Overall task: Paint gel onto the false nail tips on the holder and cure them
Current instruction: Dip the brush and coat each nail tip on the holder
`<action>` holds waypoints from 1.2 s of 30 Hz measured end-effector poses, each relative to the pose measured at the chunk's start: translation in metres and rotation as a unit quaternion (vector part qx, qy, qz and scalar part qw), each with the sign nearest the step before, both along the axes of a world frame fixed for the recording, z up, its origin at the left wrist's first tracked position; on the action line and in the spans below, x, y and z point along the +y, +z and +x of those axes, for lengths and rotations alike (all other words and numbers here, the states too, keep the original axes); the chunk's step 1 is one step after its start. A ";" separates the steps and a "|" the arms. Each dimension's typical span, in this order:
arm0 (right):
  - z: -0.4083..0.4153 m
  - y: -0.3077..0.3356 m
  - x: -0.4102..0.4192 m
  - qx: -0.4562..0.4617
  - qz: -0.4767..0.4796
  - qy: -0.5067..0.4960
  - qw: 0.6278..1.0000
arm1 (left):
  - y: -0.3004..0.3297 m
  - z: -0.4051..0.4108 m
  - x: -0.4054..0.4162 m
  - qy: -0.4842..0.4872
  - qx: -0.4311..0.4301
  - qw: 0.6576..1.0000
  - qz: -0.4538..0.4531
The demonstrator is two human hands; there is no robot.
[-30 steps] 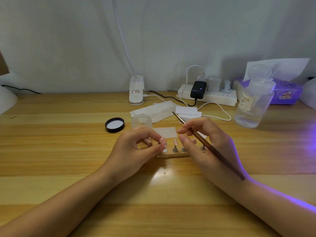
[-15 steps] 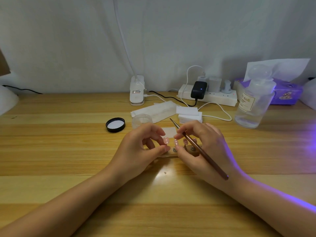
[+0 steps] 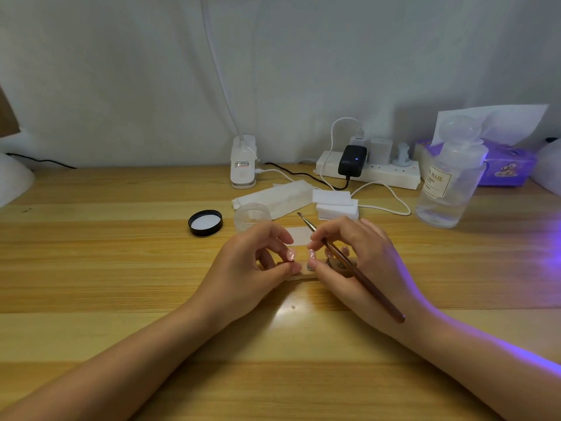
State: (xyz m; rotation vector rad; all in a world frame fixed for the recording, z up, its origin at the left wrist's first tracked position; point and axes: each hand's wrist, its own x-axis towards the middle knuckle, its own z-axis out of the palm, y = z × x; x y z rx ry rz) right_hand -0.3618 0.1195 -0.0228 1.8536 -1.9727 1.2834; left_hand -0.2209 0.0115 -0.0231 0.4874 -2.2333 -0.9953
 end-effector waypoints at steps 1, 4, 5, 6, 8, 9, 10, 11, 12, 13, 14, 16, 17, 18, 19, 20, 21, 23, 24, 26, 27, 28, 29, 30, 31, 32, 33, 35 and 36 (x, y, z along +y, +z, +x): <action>0.000 0.000 0.000 0.006 -0.008 0.003 1.000 | -0.001 0.000 0.000 -0.002 0.000 1.000 -0.003; 0.002 -0.001 -0.001 0.032 -0.038 0.015 0.999 | -0.002 0.000 0.000 -0.005 -0.002 1.000 -0.009; 0.003 -0.001 0.000 0.035 -0.050 0.021 0.998 | -0.002 0.001 0.001 -0.006 -0.003 1.000 -0.012; 0.003 0.000 0.000 0.035 -0.062 0.028 0.997 | -0.002 0.001 0.001 -0.007 -0.005 1.000 -0.017; 0.003 0.001 0.001 0.020 -0.078 0.043 0.996 | -0.002 0.003 0.001 -0.009 -0.001 0.999 -0.032; 0.004 0.002 0.002 0.009 -0.083 0.049 0.995 | -0.002 0.004 0.001 -0.010 0.002 0.999 -0.047; 0.004 0.003 0.003 -0.002 -0.087 0.052 0.995 | -0.001 0.005 0.002 -0.011 0.006 0.998 -0.068; 0.005 0.004 0.004 -0.011 -0.090 0.052 0.994 | -0.001 0.006 0.003 -0.011 0.011 0.995 -0.094; 0.005 0.005 0.004 -0.018 -0.092 0.053 0.994 | 0.000 0.006 0.004 -0.013 0.018 0.993 -0.119; 0.006 0.006 0.005 -0.022 -0.093 0.057 0.994 | 0.001 0.006 0.005 -0.017 0.025 0.990 -0.141; 0.006 0.006 0.006 -0.022 -0.095 0.063 0.993 | 0.002 0.006 0.006 -0.025 0.032 0.987 -0.155; 0.006 0.006 0.007 -0.020 -0.101 0.076 0.992 | 0.003 0.006 0.007 -0.040 0.050 0.983 -0.173; 0.007 0.007 0.008 -0.026 -0.101 0.085 0.991 | 0.003 0.006 0.007 -0.042 0.058 0.980 -0.184; 0.007 0.008 0.008 -0.033 -0.100 0.094 0.990 | 0.002 0.006 0.006 -0.042 0.065 0.979 -0.190; 0.007 0.008 0.009 -0.038 -0.100 0.098 0.989 | 0.002 0.006 0.006 -0.045 0.074 0.979 -0.187; 0.008 0.009 0.009 -0.039 -0.099 0.100 0.989 | 0.002 0.006 0.006 -0.049 0.083 0.979 -0.178; 0.008 0.009 0.010 -0.042 -0.098 0.100 0.989 | 0.002 0.006 0.007 -0.055 0.090 0.980 -0.170; 0.008 0.009 0.010 -0.052 -0.092 0.103 0.989 | 0.003 0.007 0.008 -0.065 0.100 0.979 -0.164; 0.008 0.009 0.009 -0.058 -0.089 0.103 0.989 | 0.003 0.007 0.008 -0.067 0.104 0.979 -0.164; 0.008 0.009 0.010 -0.062 -0.089 0.102 0.989 | 0.005 0.007 0.008 -0.060 0.117 0.980 -0.151; 0.008 0.009 0.010 -0.067 -0.090 0.098 0.989 | 0.005 0.008 0.008 -0.053 0.126 0.982 -0.133; 0.007 0.010 0.010 -0.077 -0.091 0.093 0.989 | 0.006 0.009 0.008 -0.047 0.136 0.984 -0.108; 0.007 0.011 0.011 -0.094 -0.090 0.088 0.988 | 0.006 0.010 0.008 -0.039 0.145 0.985 -0.082; 0.006 0.012 0.011 -0.113 -0.089 0.083 0.986 | 0.006 0.011 0.008 -0.032 0.151 0.986 -0.055; 0.006 0.012 0.012 -0.128 -0.087 0.079 0.985 | 0.007 0.012 0.008 -0.025 0.155 0.987 -0.030; 0.005 0.014 0.012 -0.140 -0.084 0.079 0.983 | 0.007 0.012 0.007 -0.019 0.157 0.987 -0.009; 0.006 0.016 0.012 -0.155 -0.087 0.087 0.980 | 0.008 0.013 0.006 -0.012 0.160 0.987 0.008; 0.006 0.023 0.010 -0.203 -0.108 0.111 0.967 | 0.010 0.014 0.004 0.003 0.161 0.986 0.030; 0.006 0.027 0.008 -0.232 -0.117 0.117 0.959 | 0.011 0.016 0.003 0.009 0.161 0.986 0.038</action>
